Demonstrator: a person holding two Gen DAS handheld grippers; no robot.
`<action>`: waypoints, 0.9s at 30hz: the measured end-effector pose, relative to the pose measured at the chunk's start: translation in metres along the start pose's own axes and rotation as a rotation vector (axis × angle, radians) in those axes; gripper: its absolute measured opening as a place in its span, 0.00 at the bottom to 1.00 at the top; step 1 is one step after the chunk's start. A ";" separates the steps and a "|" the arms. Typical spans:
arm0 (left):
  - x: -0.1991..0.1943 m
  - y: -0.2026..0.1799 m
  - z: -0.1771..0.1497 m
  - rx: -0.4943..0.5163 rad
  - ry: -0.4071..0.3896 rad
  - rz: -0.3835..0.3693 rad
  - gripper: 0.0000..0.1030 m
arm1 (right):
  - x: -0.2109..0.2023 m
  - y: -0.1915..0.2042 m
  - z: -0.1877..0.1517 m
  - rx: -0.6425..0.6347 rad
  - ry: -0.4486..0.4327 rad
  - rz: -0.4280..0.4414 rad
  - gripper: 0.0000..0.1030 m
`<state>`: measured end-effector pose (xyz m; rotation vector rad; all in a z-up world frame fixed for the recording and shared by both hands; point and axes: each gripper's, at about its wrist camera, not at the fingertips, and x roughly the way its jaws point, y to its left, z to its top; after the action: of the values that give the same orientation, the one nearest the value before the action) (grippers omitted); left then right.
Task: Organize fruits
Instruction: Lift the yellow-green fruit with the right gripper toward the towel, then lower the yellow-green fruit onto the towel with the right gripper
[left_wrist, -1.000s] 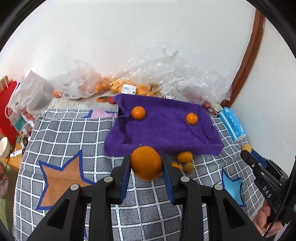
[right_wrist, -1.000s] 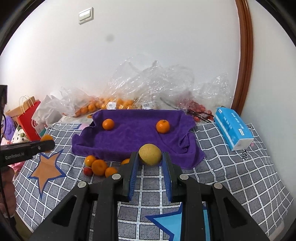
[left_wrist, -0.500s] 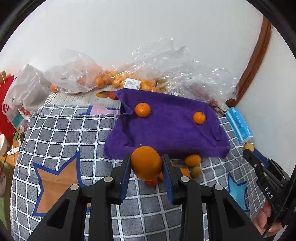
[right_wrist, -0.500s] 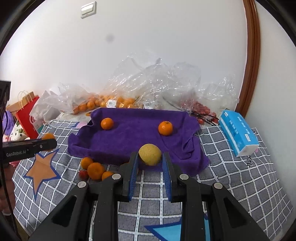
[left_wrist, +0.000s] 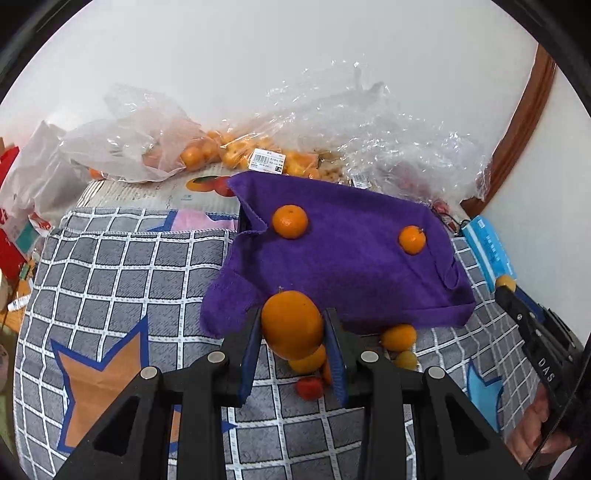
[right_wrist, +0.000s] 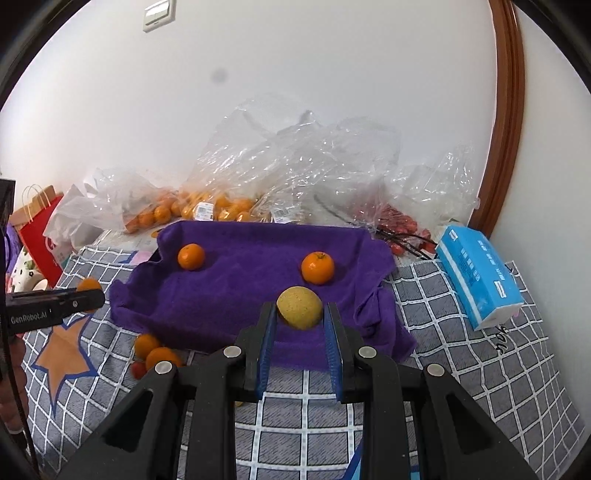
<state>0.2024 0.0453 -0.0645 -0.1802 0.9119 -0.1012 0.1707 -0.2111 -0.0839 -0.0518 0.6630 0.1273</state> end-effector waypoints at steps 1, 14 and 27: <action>0.002 0.000 0.001 -0.001 0.002 0.001 0.30 | 0.003 -0.001 0.000 0.007 0.006 0.001 0.25; 0.034 0.001 0.023 -0.014 0.032 -0.005 0.30 | 0.042 -0.011 0.009 0.006 0.025 -0.016 0.25; 0.074 0.003 0.051 -0.026 0.060 0.007 0.30 | 0.089 -0.025 0.022 0.014 0.058 -0.021 0.25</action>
<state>0.2877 0.0418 -0.0925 -0.1992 0.9734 -0.0889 0.2566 -0.2246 -0.1216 -0.0493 0.7210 0.1014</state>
